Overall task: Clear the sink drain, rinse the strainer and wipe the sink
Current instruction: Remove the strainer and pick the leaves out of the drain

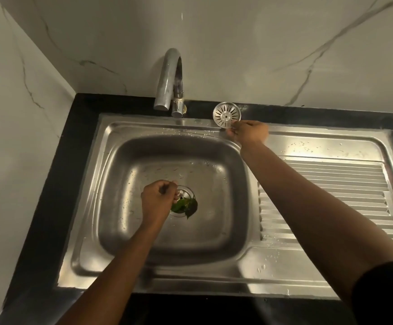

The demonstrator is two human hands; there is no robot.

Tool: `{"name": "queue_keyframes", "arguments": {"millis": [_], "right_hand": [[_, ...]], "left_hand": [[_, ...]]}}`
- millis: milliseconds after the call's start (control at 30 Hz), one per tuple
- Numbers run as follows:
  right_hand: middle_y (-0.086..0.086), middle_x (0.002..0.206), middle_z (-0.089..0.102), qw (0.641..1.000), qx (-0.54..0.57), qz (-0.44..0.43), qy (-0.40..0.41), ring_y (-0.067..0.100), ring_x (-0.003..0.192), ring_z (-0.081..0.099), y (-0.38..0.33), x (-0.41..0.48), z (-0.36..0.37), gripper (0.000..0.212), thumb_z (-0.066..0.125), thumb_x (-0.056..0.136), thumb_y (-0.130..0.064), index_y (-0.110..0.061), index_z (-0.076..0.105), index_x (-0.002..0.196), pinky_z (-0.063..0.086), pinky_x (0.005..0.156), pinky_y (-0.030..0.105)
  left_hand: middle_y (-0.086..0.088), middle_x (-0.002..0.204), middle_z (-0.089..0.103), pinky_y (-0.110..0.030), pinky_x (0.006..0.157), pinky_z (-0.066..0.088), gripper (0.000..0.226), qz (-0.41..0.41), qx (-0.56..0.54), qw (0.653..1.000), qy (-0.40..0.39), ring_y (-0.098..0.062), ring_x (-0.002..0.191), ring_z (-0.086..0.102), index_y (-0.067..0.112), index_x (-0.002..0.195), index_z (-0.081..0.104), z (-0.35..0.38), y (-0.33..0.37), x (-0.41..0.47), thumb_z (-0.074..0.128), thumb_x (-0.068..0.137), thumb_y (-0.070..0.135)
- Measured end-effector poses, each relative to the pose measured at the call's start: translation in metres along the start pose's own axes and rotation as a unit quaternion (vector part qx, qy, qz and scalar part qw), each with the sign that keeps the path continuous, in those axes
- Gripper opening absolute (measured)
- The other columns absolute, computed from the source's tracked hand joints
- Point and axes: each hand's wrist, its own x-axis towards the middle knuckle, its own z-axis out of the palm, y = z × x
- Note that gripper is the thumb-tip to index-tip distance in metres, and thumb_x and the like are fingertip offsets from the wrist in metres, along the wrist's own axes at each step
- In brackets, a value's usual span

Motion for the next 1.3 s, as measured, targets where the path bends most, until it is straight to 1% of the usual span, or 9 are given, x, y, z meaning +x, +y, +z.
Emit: {"name": "queue_keyframes", "arguments": {"millis": [200,567,700,833,900,967,1033,1133,1300], "right_hand": [[0.018,0.079,0.079,0.999,0.022,0.031,0.011,0.024,0.06,0.079,0.003,0.011,0.007,0.014,0.089,0.079,0.002,0.002,0.074,0.08,0.066,0.062,0.031],[0.011,0.073,0.08,0.997,0.072,0.028,-0.004,0.024,0.07,0.081,0.009,0.008,-0.002,0.017,0.086,0.088,-0.014,-0.002,0.074,0.085,0.068,0.072,0.038],[0.009,0.074,0.08,0.997,0.063,-0.04,0.004,0.023,0.069,0.081,0.021,-0.026,-0.001,0.02,0.073,0.099,-0.021,-0.002,0.075,0.094,0.068,0.07,0.036],[0.004,0.079,0.079,0.979,-0.082,-0.14,-0.127,0.016,0.072,0.079,0.061,-0.075,0.002,0.019,0.067,0.102,-0.025,-0.01,0.075,0.094,0.066,0.07,0.027],[0.0,0.081,0.077,0.934,-0.223,-0.177,-0.215,0.009,0.073,0.077,0.086,-0.088,0.006,0.014,0.067,0.102,-0.024,-0.015,0.075,0.095,0.064,0.071,0.023],[-0.006,0.093,0.076,0.858,-0.371,-0.192,-0.297,0.006,0.081,0.073,0.109,-0.092,0.014,0.011,0.066,0.101,-0.017,-0.018,0.076,0.106,0.054,0.069,0.014],[-0.003,0.104,0.072,0.764,-0.495,-0.183,-0.372,0.012,0.092,0.069,0.128,-0.093,0.023,0.021,0.067,0.098,-0.015,-0.018,0.072,0.118,0.046,0.068,0.013],[0.0,0.111,0.072,0.609,-0.632,-0.212,-0.431,0.02,0.101,0.068,0.149,-0.094,0.035,0.031,0.075,0.092,-0.019,-0.022,0.069,0.122,0.049,0.078,0.026],[0.006,0.151,0.055,0.489,-0.698,-0.28,-0.442,0.029,0.133,0.058,0.169,-0.093,0.041,0.073,0.074,0.091,-0.008,-0.028,0.044,0.155,0.053,0.1,0.04]], "left_hand": [[0.001,0.072,0.079,-0.042,0.079,0.068,0.017,0.015,0.011,1.0,-0.011,-0.019,0.067,0.077,0.017,0.083,0.08,0.01,0.004,0.001,0.074,0.098,0.022],[-0.001,0.071,0.079,-0.041,0.069,0.064,0.016,-0.016,0.007,1.0,0.011,-0.012,0.059,0.073,0.015,0.083,0.079,-0.004,-0.004,0.011,0.074,0.097,0.02],[0.0,0.091,0.079,-0.054,0.079,0.068,0.004,-0.031,0.062,0.998,0.004,-0.028,0.078,0.078,0.019,0.092,0.08,-0.019,-0.018,0.023,0.077,0.094,0.016],[-0.01,0.12,0.073,-0.053,0.09,0.064,0.031,-0.02,0.169,0.985,-0.037,-0.031,0.101,0.075,0.014,0.119,0.076,-0.027,-0.036,0.031,0.081,0.088,0.012],[-0.012,0.132,0.07,-0.049,0.096,0.061,0.043,-0.005,0.257,0.964,-0.063,-0.032,0.112,0.071,0.016,0.129,0.072,-0.03,-0.044,0.035,0.084,0.087,0.019],[-0.012,0.137,0.066,-0.044,0.099,0.058,0.048,0.008,0.32,0.944,-0.085,-0.032,0.12,0.068,0.018,0.134,0.069,-0.032,-0.053,0.039,0.083,0.09,0.031],[-0.012,0.139,0.065,-0.041,0.099,0.056,0.049,0.017,0.363,0.926,-0.102,-0.033,0.123,0.067,0.018,0.136,0.067,-0.033,-0.058,0.04,0.079,0.094,0.039],[-0.012,0.139,0.065,-0.041,0.096,0.055,0.044,0.013,0.381,0.917,-0.118,-0.033,0.121,0.068,0.018,0.136,0.068,-0.032,-0.064,0.042,0.078,0.095,0.034],[-0.009,0.122,0.068,-0.035,0.087,0.053,0.028,0.021,0.386,0.912,-0.137,-0.03,0.109,0.069,0.021,0.122,0.071,-0.027,-0.072,0.044,0.075,0.094,0.018]]}}
